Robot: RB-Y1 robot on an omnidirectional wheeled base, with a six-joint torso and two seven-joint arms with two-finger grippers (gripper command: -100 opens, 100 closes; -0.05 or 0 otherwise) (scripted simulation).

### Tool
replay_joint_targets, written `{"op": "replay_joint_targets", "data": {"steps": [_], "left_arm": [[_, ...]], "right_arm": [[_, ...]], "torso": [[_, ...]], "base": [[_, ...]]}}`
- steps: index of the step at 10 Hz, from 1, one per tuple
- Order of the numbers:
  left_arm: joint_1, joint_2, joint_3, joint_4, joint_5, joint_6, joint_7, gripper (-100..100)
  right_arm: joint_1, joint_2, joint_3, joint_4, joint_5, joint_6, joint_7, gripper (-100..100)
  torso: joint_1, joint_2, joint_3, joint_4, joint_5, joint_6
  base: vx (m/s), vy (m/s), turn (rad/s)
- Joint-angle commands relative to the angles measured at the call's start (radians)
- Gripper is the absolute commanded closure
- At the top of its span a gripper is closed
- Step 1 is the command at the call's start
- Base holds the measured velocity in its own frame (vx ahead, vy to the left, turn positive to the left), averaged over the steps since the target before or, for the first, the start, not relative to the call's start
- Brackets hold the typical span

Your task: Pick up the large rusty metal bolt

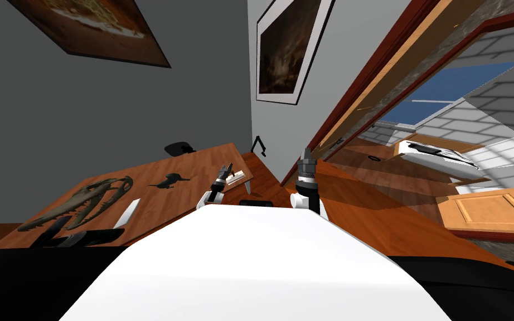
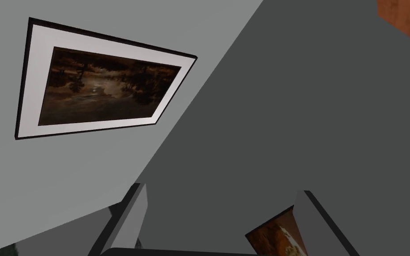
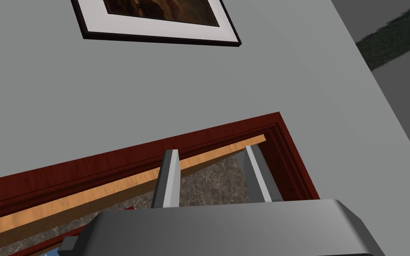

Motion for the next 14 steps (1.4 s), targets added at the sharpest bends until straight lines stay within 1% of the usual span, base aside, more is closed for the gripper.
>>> {"op": "replay_joint_targets", "data": {"steps": [1, 2, 3, 4, 5, 7, 8, 11, 12, 13, 14], "left_arm": [[-0.011, 0.004, 0.002, 0.047, -0.022, 0.009, -0.027, -100], [-0.026, 0.007, 0.005, 0.080, -0.040, 0.012, -0.052, -100], [-0.026, 0.007, 0.005, 0.093, -0.040, 0.012, -0.052, -100], [-0.042, 0.009, 0.008, 0.127, -0.059, 0.015, -0.076, -100], [-0.042, 0.009, 0.008, 0.139, -0.059, 0.015, -0.076, -100], [-0.071, 0.016, 0.013, 0.209, -0.094, 0.021, -0.123, -100], [-0.071, 0.016, 0.013, 0.228, -0.094, 0.021, -0.123, -100], [-0.111, 0.031, 0.021, 0.339, -0.142, 0.029, -0.188, -100], [-0.111, 0.031, 0.021, 0.351, -0.142, 0.029, -0.188, -100], [-0.123, 0.037, 0.023, 0.387, -0.156, 0.032, -0.207, -100], [-0.135, 0.044, 0.025, 0.410, -0.170, 0.034, -0.225, -100]], "right_arm": [[0.000, 0.000, 0.000, 0.000, 0.000, 0.000, 0.000, 0], [0.000, 0.000, 0.000, 0.000, 0.000, 0.000, 0.000, 0], [0.000, 0.000, 0.000, 0.000, 0.000, 0.000, 0.000, 0], [0.000, 0.000, 0.000, 0.000, 0.000, 0.000, 0.000, 0], [0.000, 0.000, 0.000, 0.000, 0.000, 0.000, 0.000, 0], [0.000, 0.000, 0.000, 0.000, 0.000, 0.000, 0.000, 0], [0.000, 0.000, 0.000, 0.000, 0.000, 0.000, 0.000, 0], [0.000, 0.000, 0.000, 0.000, 0.000, 0.000, 0.000, 0], [0.000, 0.000, 0.000, 0.000, 0.000, 0.000, 0.000, 0], [0.000, 0.000, 0.000, 0.000, 0.000, 0.000, 0.000, 0], [0.000, 0.000, 0.000, 0.000, 0.000, 0.000, 0.000, 0]], "torso": [[0.000, 0.000, 0.000, 0.000, 0.000, 0.000], [0.000, 0.000, 0.000, 0.000, 0.000, 0.000], [0.000, 0.000, 0.000, 0.000, 0.000, 0.000], [0.000, 0.000, 0.000, 0.000, 0.000, 0.000], [0.000, 0.000, 0.000, 0.000, 0.000, 0.000], [0.000, 0.000, 0.000, 0.000, 0.000, 0.000], [0.000, 0.000, 0.000, 0.000, 0.000, 0.000], [0.000, 0.000, 0.000, 0.000, 0.000, 0.000], [0.000, 0.000, 0.000, 0.000, 0.000, 0.000], [0.000, 0.000, 0.000, 0.000, 0.000, 0.000], [0.000, 0.000, 0.000, 0.000, 0.000, 0.000]], "base": [[-0.003, 0.010, -0.053], [-0.006, 0.012, -0.086], [-0.005, 0.012, -0.035], [-0.003, 0.011, -0.054], [-0.001, 0.008, -0.029], [-0.003, 0.010, -0.060], [-0.003, 0.011, -0.033], [-0.004, 0.010, -0.067], [-0.002, 0.010, -0.022], [-0.001, 0.007, -0.038], [-0.002, 0.007, -0.075]]}}
